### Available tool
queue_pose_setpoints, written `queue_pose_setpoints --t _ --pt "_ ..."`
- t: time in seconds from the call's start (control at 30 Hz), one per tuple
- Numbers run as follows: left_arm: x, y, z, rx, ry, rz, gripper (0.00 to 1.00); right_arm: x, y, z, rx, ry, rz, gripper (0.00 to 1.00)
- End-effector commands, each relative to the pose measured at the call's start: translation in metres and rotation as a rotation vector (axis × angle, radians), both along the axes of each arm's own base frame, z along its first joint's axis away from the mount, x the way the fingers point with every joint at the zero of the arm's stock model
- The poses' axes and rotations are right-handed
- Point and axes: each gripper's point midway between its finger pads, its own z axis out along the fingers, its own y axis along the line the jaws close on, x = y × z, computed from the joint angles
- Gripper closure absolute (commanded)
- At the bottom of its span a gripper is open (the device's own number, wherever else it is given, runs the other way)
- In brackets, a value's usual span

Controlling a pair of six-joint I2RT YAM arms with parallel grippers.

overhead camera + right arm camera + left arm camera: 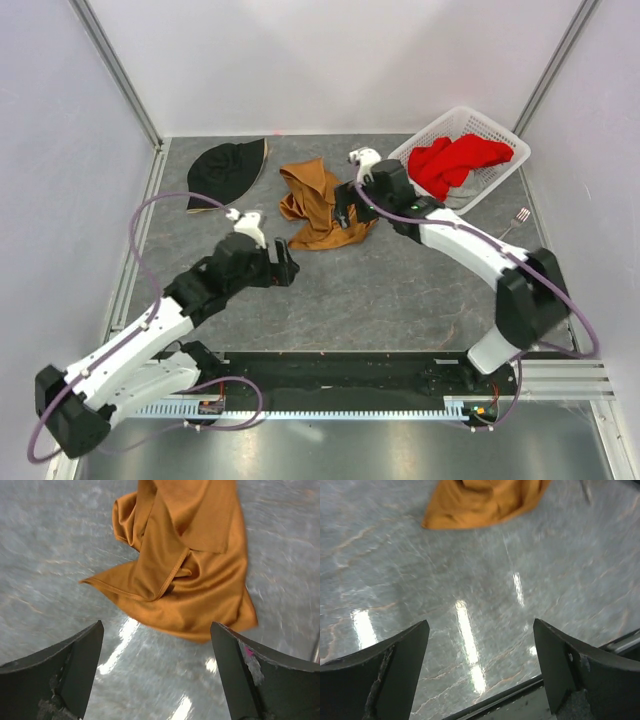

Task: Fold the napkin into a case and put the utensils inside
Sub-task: Pick up the crumpled napkin from the center of the board.

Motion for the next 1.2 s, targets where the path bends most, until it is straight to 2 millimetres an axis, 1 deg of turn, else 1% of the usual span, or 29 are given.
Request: queue_pose_setpoints --t 0.0,0.03,0.07,0.13,0.17,0.2,0.23,0.27,0.33,0.37,0.4,0.43,0.47,0.53,0.57,0.6,0.63,0.7,0.73,0.77,0.8,0.83,0.9,0.93,1.0,1.03,1.07,1.1,1.17 --pt "0.016 -0.005 -0.020 0.222 -0.105 0.024 0.11 0.025 0.024 -0.018 -0.131 -0.067 0.110 0.06" --pt "0.017 -0.011 -0.035 0.281 -0.088 -0.001 0.13 0.030 0.027 -0.024 -0.156 -0.080 0.129 0.08" --pt "0.022 -0.013 -0.040 0.319 -0.100 -0.019 0.16 0.036 0.028 -0.045 -0.199 -0.059 0.140 0.10" --pt "0.033 -0.011 -0.055 0.406 -0.095 -0.007 0.24 0.052 0.030 -0.048 -0.227 -0.089 0.123 0.12" --pt "0.039 -0.013 -0.055 0.429 -0.111 -0.010 0.28 0.057 0.030 -0.061 -0.250 -0.087 0.132 0.14" --pt "0.046 -0.015 -0.052 0.437 -0.130 -0.003 0.31 0.063 0.035 -0.059 -0.249 -0.106 0.137 0.17" --pt "0.050 -0.016 -0.055 0.461 -0.137 -0.001 0.31 0.066 0.038 -0.060 -0.253 -0.112 0.145 0.18" --pt "0.056 -0.016 -0.062 0.507 -0.138 -0.010 0.31 0.070 0.040 -0.072 -0.261 -0.100 0.151 0.18" --pt "0.069 -0.021 -0.058 0.519 -0.159 0.000 0.22 0.081 0.048 -0.069 -0.248 -0.127 0.164 0.18" --pt "0.073 -0.022 -0.070 0.550 -0.142 -0.013 0.18 0.086 0.051 -0.075 -0.250 -0.128 0.160 0.19" --pt "0.080 -0.027 -0.069 0.537 -0.143 -0.016 0.12 0.090 0.054 -0.076 -0.244 -0.135 0.162 0.19" --pt "0.083 -0.027 -0.073 0.545 -0.133 -0.013 0.11 0.094 0.055 -0.077 -0.239 -0.136 0.162 0.20" --pt "0.086 -0.027 -0.085 0.559 -0.102 -0.012 0.11 0.100 0.057 -0.080 -0.237 -0.139 0.155 0.21" --pt "0.097 -0.026 -0.091 0.546 -0.084 0.009 0.11 0.108 0.059 -0.085 -0.223 -0.143 0.143 0.21" --pt "0.099 -0.023 -0.102 0.561 -0.061 0.011 0.13 0.112 0.064 -0.081 -0.203 -0.150 0.152 0.21" --pt "0.107 -0.019 -0.103 0.557 -0.053 0.035 0.14 0.117 0.063 -0.080 -0.189 -0.148 0.145 0.22" --pt "0.110 -0.017 -0.106 0.554 -0.041 0.046 0.14 0.120 0.064 -0.088 -0.191 -0.137 0.146 0.22" --pt "0.121 -0.020 -0.111 0.514 -0.022 0.049 0.21 0.128 0.069 -0.085 -0.166 -0.140 0.156 0.26" --pt "0.124 -0.023 -0.111 0.498 -0.023 0.044 0.25 0.133 0.071 -0.087 -0.156 -0.138 0.153 0.32" --pt "0.129 -0.022 -0.113 0.501 -0.025 0.054 0.34 0.136 0.072 -0.087 -0.146 -0.134 0.146 0.37" --pt "0.133 -0.022 -0.112 0.495 -0.034 0.063 0.38 0.138 0.072 -0.094 -0.141 -0.114 0.138 0.42" --pt "0.136 -0.022 -0.114 0.490 -0.027 0.064 0.46 0.144 0.073 -0.086 -0.132 -0.125 0.126 0.54" --pt "0.146 -0.019 -0.113 0.483 -0.022 0.079 0.55 0.150 0.067 -0.084 -0.134 -0.120 0.099 0.61" --pt "0.150 -0.019 -0.111 0.476 -0.028 0.075 0.65 0.151 0.067 -0.079 -0.125 -0.123 0.090 0.72" --pt "0.162 -0.017 -0.102 0.456 -0.044 0.064 0.76 0.151 0.064 -0.067 -0.125 -0.127 0.090 0.83" --pt "0.161 -0.015 -0.100 0.456 -0.025 0.052 0.93 0.154 0.064 -0.052 -0.124 -0.139 0.076 0.98" --pt "0.168 -0.013 -0.087 0.441 -0.040 0.065 0.98 0.150 0.056 -0.051 -0.146 -0.107 0.057 1.00" --pt "0.167 -0.011 -0.077 0.440 -0.048 0.069 0.98 0.148 0.051 -0.027 -0.142 -0.130 0.038 1.00" --pt "0.156 -0.002 -0.040 0.416 -0.083 0.087 0.98 0.135 0.034 -0.010 -0.186 -0.102 -0.008 1.00"
